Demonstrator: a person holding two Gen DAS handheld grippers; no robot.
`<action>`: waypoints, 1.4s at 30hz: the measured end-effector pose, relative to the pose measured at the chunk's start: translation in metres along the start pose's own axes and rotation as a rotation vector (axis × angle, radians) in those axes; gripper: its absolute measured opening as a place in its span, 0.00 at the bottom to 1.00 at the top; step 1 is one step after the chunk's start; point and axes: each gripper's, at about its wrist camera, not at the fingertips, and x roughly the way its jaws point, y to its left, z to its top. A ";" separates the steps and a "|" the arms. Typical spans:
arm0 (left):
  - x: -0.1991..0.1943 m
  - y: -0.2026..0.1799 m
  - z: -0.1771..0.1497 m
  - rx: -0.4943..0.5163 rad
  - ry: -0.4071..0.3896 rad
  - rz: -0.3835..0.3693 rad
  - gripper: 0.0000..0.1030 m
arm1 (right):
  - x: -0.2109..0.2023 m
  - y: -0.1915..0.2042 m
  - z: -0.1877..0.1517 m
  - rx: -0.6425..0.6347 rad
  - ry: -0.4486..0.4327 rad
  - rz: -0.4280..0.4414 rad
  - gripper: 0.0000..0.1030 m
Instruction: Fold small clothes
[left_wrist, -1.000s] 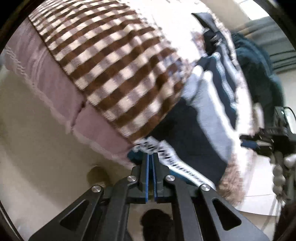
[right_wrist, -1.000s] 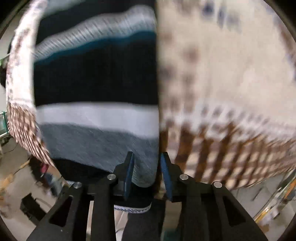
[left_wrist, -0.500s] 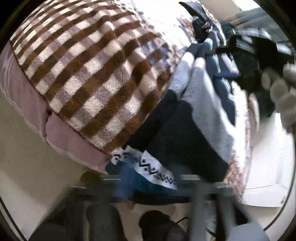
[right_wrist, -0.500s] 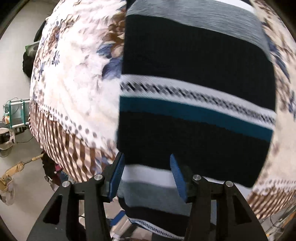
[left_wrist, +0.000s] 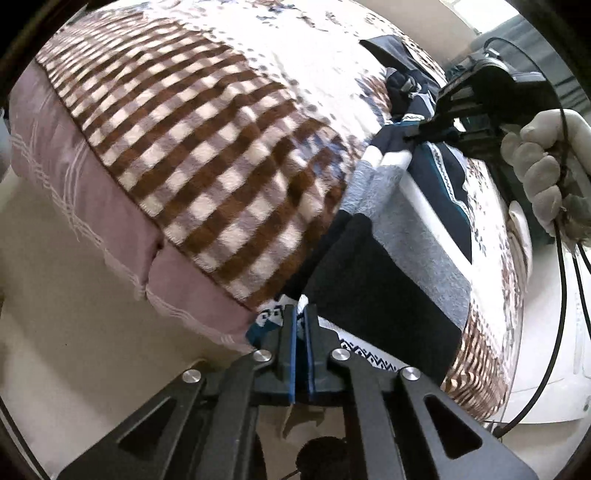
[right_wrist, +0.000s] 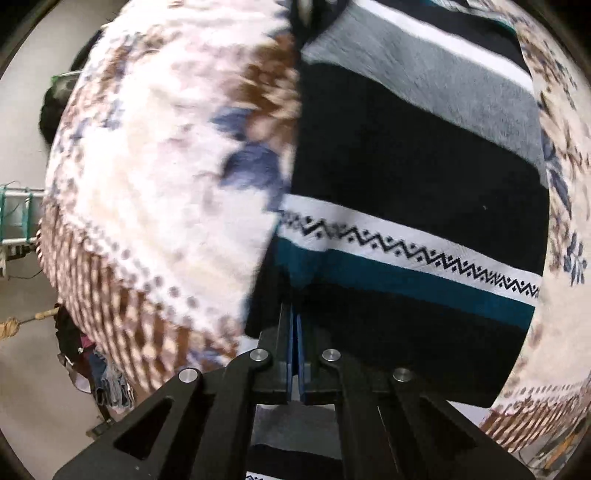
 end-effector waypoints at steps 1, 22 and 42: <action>0.003 0.006 0.001 -0.018 0.007 0.006 0.02 | -0.004 0.007 0.000 -0.013 -0.011 0.003 0.02; -0.009 -0.030 0.152 0.016 -0.021 0.021 0.91 | -0.063 -0.057 -0.017 0.078 -0.097 0.165 0.70; 0.243 -0.302 0.412 0.493 0.158 0.116 0.07 | -0.074 -0.275 0.189 0.374 -0.264 0.133 0.71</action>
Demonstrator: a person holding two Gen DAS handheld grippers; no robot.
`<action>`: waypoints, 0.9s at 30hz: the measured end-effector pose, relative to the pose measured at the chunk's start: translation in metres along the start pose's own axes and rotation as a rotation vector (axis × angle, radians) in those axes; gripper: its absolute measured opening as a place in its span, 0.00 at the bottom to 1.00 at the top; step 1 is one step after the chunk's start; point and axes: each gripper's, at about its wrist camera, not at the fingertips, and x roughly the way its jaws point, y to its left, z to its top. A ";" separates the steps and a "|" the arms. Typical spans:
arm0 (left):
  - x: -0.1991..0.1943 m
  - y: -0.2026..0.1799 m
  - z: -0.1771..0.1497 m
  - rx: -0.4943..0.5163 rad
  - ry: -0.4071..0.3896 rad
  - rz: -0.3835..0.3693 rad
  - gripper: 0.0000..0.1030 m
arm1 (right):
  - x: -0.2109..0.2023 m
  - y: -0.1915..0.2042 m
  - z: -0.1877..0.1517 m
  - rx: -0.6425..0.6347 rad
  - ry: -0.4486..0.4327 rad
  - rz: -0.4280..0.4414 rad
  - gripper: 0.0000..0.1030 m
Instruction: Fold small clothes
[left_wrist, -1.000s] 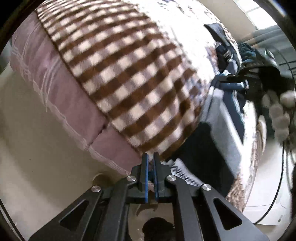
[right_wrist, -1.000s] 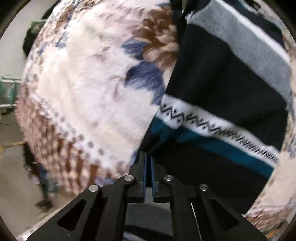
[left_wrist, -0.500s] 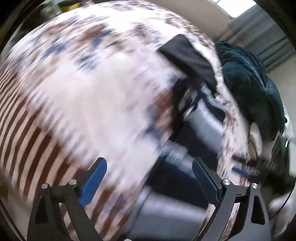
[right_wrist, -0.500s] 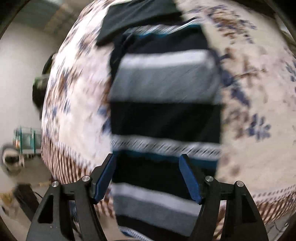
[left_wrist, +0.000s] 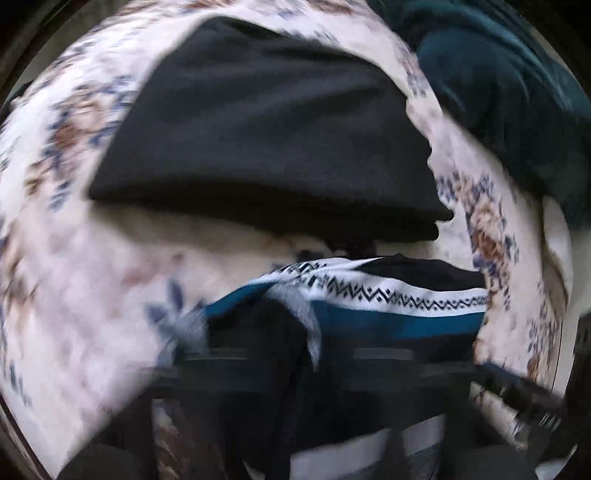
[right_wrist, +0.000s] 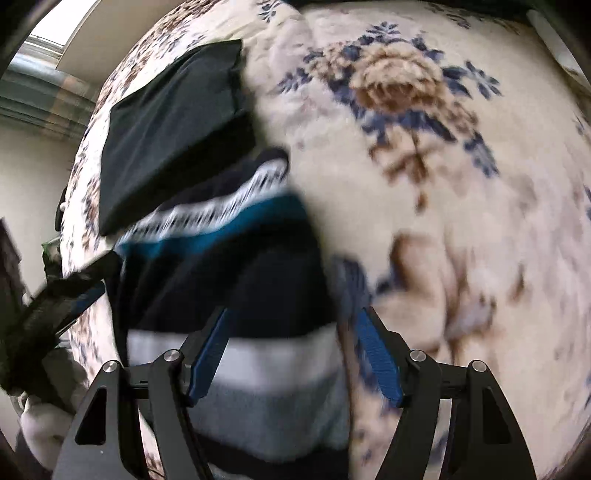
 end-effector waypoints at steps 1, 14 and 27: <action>-0.003 0.003 -0.001 0.006 -0.022 -0.003 0.07 | 0.006 -0.002 0.010 0.005 0.004 0.007 0.71; 0.009 0.089 -0.003 -0.231 0.055 -0.166 0.12 | 0.047 0.011 0.070 -0.052 -0.031 0.071 0.04; -0.021 0.080 0.002 -0.167 0.007 -0.166 0.67 | 0.041 0.009 0.084 -0.061 0.047 0.107 0.56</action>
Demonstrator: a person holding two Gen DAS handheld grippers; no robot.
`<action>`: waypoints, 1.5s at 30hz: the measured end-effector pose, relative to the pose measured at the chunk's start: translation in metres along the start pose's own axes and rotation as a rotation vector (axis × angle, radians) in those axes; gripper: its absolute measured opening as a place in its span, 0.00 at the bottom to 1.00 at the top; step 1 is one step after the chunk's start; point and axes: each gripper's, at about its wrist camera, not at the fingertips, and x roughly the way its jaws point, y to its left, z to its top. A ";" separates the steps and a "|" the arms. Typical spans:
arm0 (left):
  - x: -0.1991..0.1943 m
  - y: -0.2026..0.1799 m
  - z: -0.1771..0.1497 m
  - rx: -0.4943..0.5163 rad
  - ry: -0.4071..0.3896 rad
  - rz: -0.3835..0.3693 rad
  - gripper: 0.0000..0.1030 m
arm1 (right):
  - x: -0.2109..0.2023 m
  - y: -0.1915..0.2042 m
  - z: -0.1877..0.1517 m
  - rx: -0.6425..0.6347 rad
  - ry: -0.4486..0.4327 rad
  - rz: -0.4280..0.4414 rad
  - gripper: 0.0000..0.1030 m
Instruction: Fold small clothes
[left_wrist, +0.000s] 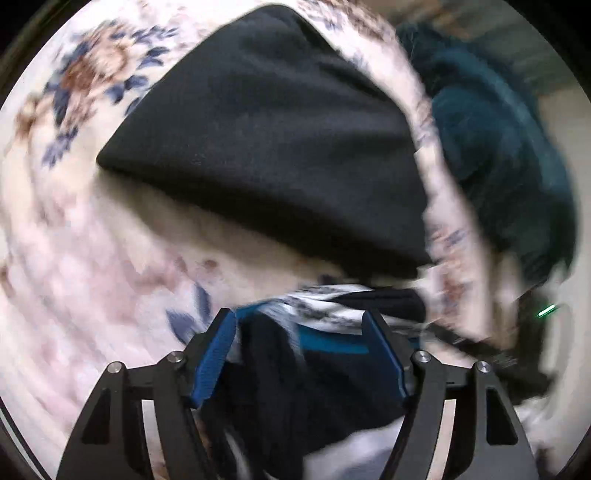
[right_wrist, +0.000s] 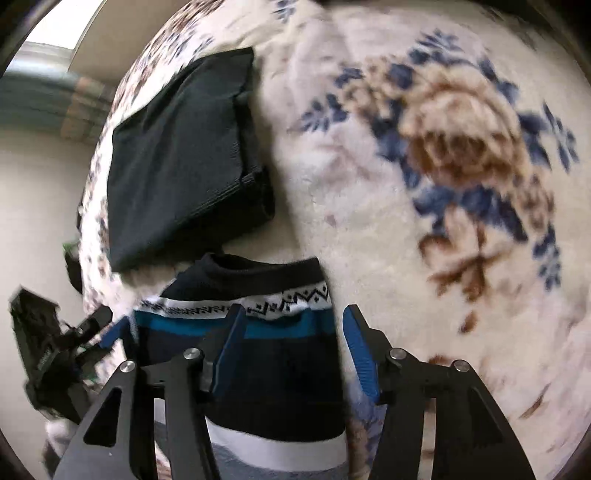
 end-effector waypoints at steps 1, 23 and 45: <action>0.008 0.000 0.003 0.018 0.017 0.062 0.67 | 0.005 0.004 0.003 -0.021 0.002 -0.015 0.55; -0.074 0.038 -0.098 -0.137 -0.071 -0.075 0.90 | -0.052 -0.018 -0.092 0.067 0.051 0.031 0.60; -0.039 0.039 -0.040 -0.236 -0.071 -0.256 0.63 | -0.014 -0.023 -0.166 0.231 0.110 0.031 0.60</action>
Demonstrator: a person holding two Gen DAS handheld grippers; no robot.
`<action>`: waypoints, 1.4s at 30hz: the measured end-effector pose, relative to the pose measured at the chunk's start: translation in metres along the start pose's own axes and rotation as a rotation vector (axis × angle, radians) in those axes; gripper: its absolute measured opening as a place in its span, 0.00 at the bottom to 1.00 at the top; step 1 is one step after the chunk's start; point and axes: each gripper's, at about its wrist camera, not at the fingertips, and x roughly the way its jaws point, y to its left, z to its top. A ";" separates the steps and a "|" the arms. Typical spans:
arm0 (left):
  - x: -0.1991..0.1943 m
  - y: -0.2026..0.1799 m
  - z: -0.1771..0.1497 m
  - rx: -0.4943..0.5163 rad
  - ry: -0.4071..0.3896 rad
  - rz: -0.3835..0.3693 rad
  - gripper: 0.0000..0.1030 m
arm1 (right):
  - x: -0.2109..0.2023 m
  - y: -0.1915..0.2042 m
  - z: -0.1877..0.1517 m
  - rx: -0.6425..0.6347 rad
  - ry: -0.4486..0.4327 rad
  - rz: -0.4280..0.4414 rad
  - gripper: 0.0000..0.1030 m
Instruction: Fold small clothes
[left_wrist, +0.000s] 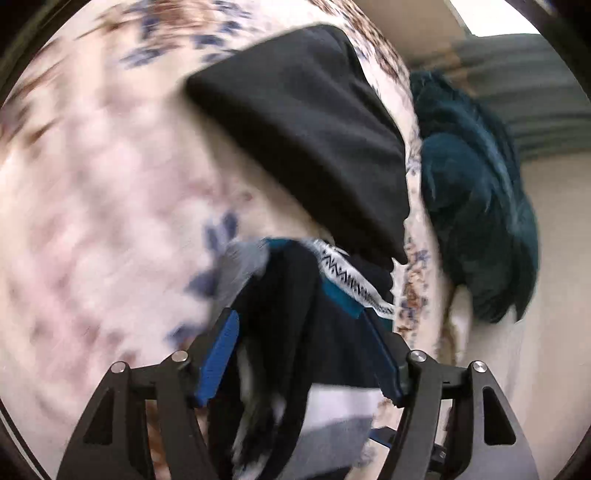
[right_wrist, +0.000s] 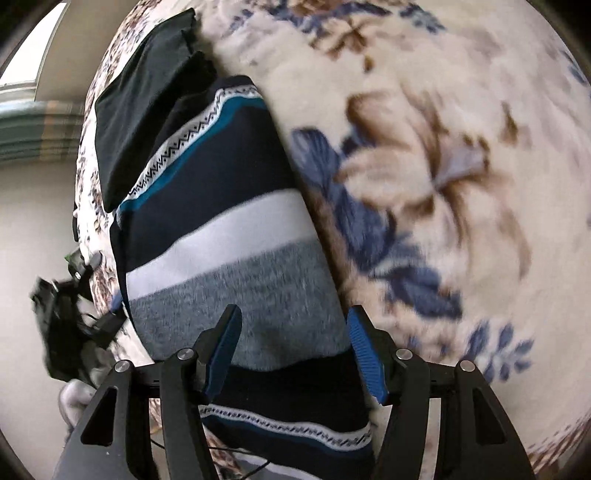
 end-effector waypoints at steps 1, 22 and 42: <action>0.011 -0.008 0.004 0.025 0.009 0.026 0.62 | 0.001 0.001 0.005 -0.004 0.001 -0.001 0.60; -0.057 -0.007 -0.029 0.243 -0.150 0.240 0.83 | 0.003 0.023 0.034 -0.103 0.021 0.023 0.65; -0.144 0.070 -0.319 0.295 0.215 0.358 1.00 | -0.064 -0.037 -0.235 0.012 -0.020 -0.046 0.90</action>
